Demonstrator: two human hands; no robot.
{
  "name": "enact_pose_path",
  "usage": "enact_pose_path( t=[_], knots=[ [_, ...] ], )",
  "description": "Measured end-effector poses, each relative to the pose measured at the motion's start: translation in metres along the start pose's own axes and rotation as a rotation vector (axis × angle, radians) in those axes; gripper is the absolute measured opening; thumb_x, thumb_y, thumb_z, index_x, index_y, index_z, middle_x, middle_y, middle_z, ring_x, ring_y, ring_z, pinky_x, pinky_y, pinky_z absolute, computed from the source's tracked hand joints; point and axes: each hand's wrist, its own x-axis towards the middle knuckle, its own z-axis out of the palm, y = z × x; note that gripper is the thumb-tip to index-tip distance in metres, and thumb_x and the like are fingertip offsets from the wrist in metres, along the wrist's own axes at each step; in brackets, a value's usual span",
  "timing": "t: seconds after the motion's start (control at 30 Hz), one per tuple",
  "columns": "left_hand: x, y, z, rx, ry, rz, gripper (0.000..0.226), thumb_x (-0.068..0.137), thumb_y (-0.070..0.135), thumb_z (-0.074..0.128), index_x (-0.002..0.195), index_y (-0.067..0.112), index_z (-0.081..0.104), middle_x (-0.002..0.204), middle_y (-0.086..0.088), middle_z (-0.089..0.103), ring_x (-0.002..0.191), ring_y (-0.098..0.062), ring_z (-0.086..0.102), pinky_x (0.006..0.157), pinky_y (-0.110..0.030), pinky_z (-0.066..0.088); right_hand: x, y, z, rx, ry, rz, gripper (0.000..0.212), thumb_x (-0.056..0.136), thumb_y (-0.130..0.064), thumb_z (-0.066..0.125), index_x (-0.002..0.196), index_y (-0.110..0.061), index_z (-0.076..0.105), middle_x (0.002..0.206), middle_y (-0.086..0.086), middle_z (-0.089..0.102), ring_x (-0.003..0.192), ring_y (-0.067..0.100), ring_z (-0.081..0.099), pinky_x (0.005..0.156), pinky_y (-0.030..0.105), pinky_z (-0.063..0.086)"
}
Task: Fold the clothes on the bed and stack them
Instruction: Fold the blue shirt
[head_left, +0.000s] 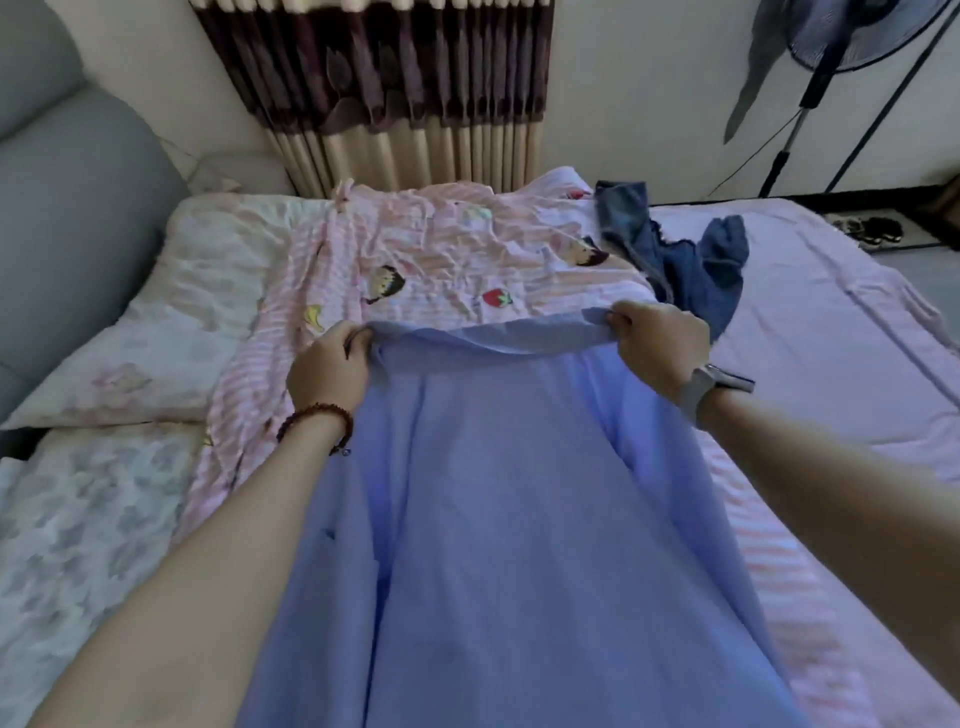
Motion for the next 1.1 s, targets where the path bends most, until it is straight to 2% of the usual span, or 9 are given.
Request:
enact_pose_path(
  t=[0.13, 0.3, 0.37, 0.47, 0.67, 0.83, 0.9, 1.03, 1.1],
  knots=[
    [0.059, -0.025, 0.067, 0.094, 0.032, -0.023, 0.029, 0.099, 0.027, 0.041, 0.104, 0.007, 0.061, 0.104, -0.026, 0.061, 0.095, -0.043, 0.054, 0.063, -0.033, 0.027, 0.055, 0.001, 0.072, -0.009, 0.017, 0.036, 0.031, 0.099, -0.023, 0.037, 0.113, -0.013, 0.063, 0.115, 0.013, 0.061, 0.103, 0.036, 0.056, 0.075, 0.038, 0.040],
    [0.084, -0.073, 0.143, 0.134, -0.051, -0.136, 0.029, 0.098, 0.027, 0.039, 0.110, 0.009, 0.059, 0.113, -0.022, 0.060, 0.105, -0.040, 0.052, 0.072, -0.037, 0.035, 0.069, 0.005, 0.158, -0.057, -0.164, 0.131, 0.029, 0.097, -0.028, 0.039, 0.117, -0.016, 0.057, 0.121, 0.013, 0.053, 0.115, 0.032, 0.046, 0.094, 0.042, 0.028],
    [0.082, -0.095, 0.165, 0.099, -0.148, -0.176, 0.029, 0.096, 0.023, 0.042, 0.119, 0.015, 0.056, 0.121, -0.016, 0.058, 0.113, -0.036, 0.049, 0.085, -0.041, 0.041, 0.059, 0.007, 0.185, -0.095, -0.265, 0.160, 0.034, 0.096, -0.029, 0.043, 0.127, -0.021, 0.050, 0.130, 0.011, 0.047, 0.122, 0.030, 0.039, 0.099, 0.044, 0.026],
    [0.070, -0.119, 0.183, 0.061, -0.243, -0.243, 0.043, 0.092, 0.021, 0.046, 0.135, 0.022, 0.041, 0.135, -0.010, 0.046, 0.123, -0.033, 0.042, 0.099, -0.046, 0.037, 0.036, 0.004, 0.208, -0.102, -0.357, 0.168, 0.048, 0.094, -0.033, 0.048, 0.139, -0.023, 0.035, 0.140, 0.010, 0.037, 0.128, 0.032, 0.033, 0.104, 0.049, 0.022],
    [-0.036, -0.171, 0.156, 0.083, -0.140, -0.262, 0.048, 0.083, 0.028, 0.047, 0.124, 0.003, 0.053, 0.123, -0.025, 0.053, 0.114, -0.042, 0.048, 0.098, -0.050, 0.037, -0.070, -0.044, 0.228, 0.219, -0.153, -0.174, 0.047, 0.085, -0.023, 0.036, 0.128, -0.013, 0.050, 0.125, 0.017, 0.055, 0.115, 0.032, 0.047, 0.100, 0.062, 0.032],
    [-0.145, -0.213, 0.115, 0.185, -0.026, -0.431, 0.056, 0.071, 0.022, 0.051, 0.118, -0.008, 0.056, 0.114, -0.033, 0.056, 0.107, -0.048, 0.051, 0.092, -0.054, 0.039, -0.179, -0.110, 0.224, 0.445, -0.265, -0.597, 0.044, 0.084, -0.016, 0.043, 0.128, -0.018, 0.048, 0.129, 0.012, 0.055, 0.125, 0.027, 0.044, 0.107, 0.057, 0.022],
    [-0.177, -0.223, 0.099, 0.210, -0.066, -0.567, 0.058, 0.073, 0.027, 0.053, 0.122, -0.005, 0.054, 0.119, -0.031, 0.055, 0.111, -0.047, 0.049, 0.094, -0.053, 0.038, -0.211, -0.120, 0.228, 0.428, -0.357, -0.724, 0.045, 0.083, -0.018, 0.045, 0.128, -0.019, 0.051, 0.131, 0.010, 0.054, 0.126, 0.027, 0.044, 0.106, 0.056, 0.024],
    [-0.213, -0.232, 0.068, 0.094, -0.242, -0.767, 0.070, 0.080, 0.047, 0.063, 0.136, 0.010, 0.043, 0.135, -0.013, 0.050, 0.123, -0.034, 0.046, 0.100, -0.043, 0.037, -0.238, -0.109, 0.235, 0.222, -0.552, -0.680, 0.042, 0.091, -0.029, 0.037, 0.127, -0.023, 0.057, 0.134, 0.005, 0.054, 0.125, 0.025, 0.050, 0.101, 0.056, 0.038],
    [-0.219, -0.235, 0.053, 0.036, -0.291, -0.831, 0.067, 0.077, 0.053, 0.066, 0.128, 0.012, 0.052, 0.122, -0.012, 0.059, 0.114, -0.033, 0.052, 0.089, -0.038, 0.040, -0.233, -0.108, 0.234, 0.187, -0.608, -0.614, 0.043, 0.090, -0.030, 0.034, 0.124, -0.023, 0.058, 0.132, 0.005, 0.056, 0.123, 0.026, 0.052, 0.098, 0.056, 0.040]
  ],
)
